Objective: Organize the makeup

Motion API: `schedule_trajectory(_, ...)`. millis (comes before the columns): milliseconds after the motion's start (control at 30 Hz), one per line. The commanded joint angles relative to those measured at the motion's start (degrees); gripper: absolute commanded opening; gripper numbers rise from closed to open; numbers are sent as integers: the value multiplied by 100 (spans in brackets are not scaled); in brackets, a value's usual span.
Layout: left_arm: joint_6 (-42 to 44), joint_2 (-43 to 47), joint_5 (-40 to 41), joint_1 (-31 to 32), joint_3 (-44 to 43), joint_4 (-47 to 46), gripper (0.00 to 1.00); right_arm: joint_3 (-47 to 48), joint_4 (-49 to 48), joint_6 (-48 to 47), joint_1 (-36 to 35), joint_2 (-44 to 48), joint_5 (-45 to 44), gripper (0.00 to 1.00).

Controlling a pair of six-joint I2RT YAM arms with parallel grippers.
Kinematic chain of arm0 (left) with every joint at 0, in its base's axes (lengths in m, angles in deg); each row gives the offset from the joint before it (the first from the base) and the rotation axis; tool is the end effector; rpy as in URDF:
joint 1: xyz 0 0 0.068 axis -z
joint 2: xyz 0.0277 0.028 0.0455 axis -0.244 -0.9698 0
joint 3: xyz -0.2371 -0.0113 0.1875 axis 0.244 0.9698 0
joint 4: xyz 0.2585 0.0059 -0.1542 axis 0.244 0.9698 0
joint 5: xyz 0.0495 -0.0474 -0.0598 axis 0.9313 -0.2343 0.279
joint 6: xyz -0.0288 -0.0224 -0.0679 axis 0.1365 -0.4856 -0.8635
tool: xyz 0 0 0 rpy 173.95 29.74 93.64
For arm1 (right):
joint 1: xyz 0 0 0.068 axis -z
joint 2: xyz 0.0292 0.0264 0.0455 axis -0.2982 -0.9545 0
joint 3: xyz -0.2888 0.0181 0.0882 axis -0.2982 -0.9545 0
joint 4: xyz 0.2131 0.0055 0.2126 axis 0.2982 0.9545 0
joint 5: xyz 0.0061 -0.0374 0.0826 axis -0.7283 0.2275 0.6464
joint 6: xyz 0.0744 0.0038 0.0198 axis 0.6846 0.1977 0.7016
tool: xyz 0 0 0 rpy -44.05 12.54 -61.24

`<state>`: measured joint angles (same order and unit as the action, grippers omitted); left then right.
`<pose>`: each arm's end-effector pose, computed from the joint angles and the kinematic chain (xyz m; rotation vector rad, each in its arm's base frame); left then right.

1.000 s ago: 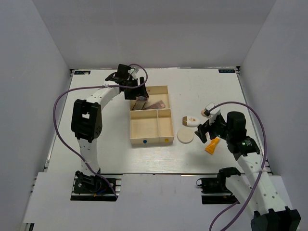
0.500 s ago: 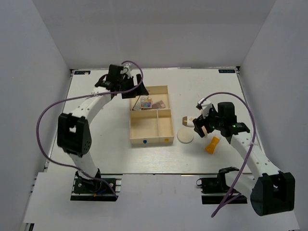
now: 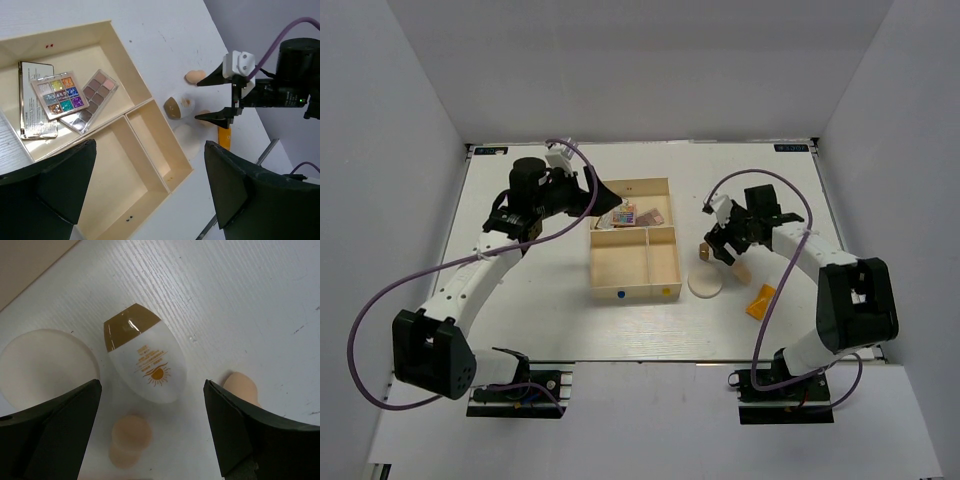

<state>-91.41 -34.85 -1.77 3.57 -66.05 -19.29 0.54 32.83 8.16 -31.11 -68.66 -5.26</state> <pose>0.3290 -0.1370 0.3422 0.2075 2.0436 -0.9473 0.3426 0.1047 0.1930 -1.1950 2.0985 0.1829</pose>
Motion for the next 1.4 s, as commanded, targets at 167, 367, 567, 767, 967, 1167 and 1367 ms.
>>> schedule_trajectory(167,-60,258,-207,-38,120,-215,98,526,144,-402,-215,-699,-170,83)
schedule_trajectory(367,-95,381,-198,-91,155,-259,98,499,162,-595,-329,-945,-318,81)
schedule_trajectory(567,-122,381,-207,-91,181,-268,98,621,65,-639,-461,-1323,-600,77)
schedule_trajectory(767,-113,408,-119,-91,181,-233,98,877,461,-824,-514,-1780,-574,50)
schedule_trajectory(967,-96,469,12,-91,181,-189,98,763,373,-833,-540,-1579,-583,27)
schedule_trajectory(1167,-78,776,442,-91,225,-101,98,824,408,-561,-663,-395,91,10)
schedule_trajectory(1367,-25,1207,934,-91,278,-31,98,1262,890,-411,-1067,407,717,8)
